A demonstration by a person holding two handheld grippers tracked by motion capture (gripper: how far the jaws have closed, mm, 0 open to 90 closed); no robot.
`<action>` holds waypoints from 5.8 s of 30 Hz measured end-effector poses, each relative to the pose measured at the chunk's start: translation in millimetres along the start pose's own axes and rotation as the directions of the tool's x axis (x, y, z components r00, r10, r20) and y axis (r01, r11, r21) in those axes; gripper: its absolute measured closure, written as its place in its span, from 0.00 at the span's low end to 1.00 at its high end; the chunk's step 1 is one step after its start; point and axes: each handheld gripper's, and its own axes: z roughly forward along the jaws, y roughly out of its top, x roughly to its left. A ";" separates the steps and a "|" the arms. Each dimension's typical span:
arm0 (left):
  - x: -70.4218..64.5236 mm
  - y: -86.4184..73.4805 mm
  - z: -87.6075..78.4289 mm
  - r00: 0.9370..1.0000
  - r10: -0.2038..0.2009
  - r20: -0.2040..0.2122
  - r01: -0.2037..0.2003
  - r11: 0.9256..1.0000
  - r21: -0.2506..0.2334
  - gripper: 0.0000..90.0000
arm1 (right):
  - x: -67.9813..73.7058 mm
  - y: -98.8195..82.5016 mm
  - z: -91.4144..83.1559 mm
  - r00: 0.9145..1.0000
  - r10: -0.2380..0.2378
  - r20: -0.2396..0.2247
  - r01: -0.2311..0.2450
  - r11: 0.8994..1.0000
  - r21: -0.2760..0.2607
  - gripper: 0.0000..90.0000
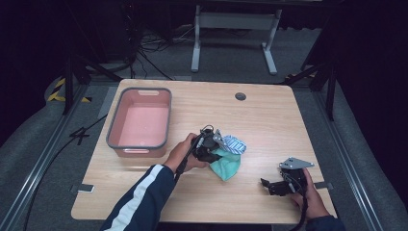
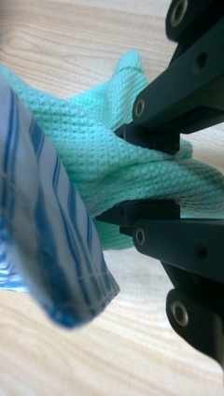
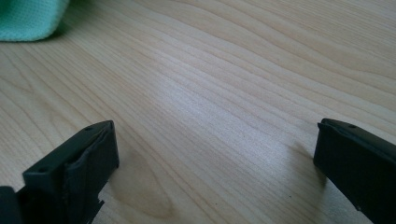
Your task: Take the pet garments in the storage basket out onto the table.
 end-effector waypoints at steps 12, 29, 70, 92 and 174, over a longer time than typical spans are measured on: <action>-1.1 -8.4 23.2 0.998 -0.046 0.032 0.047 0.999 -0.008 0.77 | 0.0 0.0 0.0 1.000 0.000 0.000 0.000 1.000 0.000 0.00; -3.5 -2.7 -2.6 0.998 -0.056 -0.021 0.055 0.997 -0.054 0.38 | 0.0 0.0 0.0 1.000 0.000 0.000 0.000 1.000 0.000 0.00; -41.5 -58.0 -66.7 0.988 0.093 -0.123 -0.091 0.996 0.019 0.23 | 0.1 0.0 0.0 1.000 0.001 0.001 -0.001 1.000 0.000 0.00; -45.1 -133.3 -82.9 0.985 0.052 -0.162 -0.038 0.995 0.088 0.23 | 0.4 0.3 0.4 1.000 0.003 0.005 -0.003 1.000 0.001 0.00; -11.5 -290.1 -117.4 0.940 -0.307 -0.146 0.272 0.937 -0.219 0.15 | -0.1 0.7 0.7 1.000 -0.001 -0.001 0.001 1.000 0.001 0.00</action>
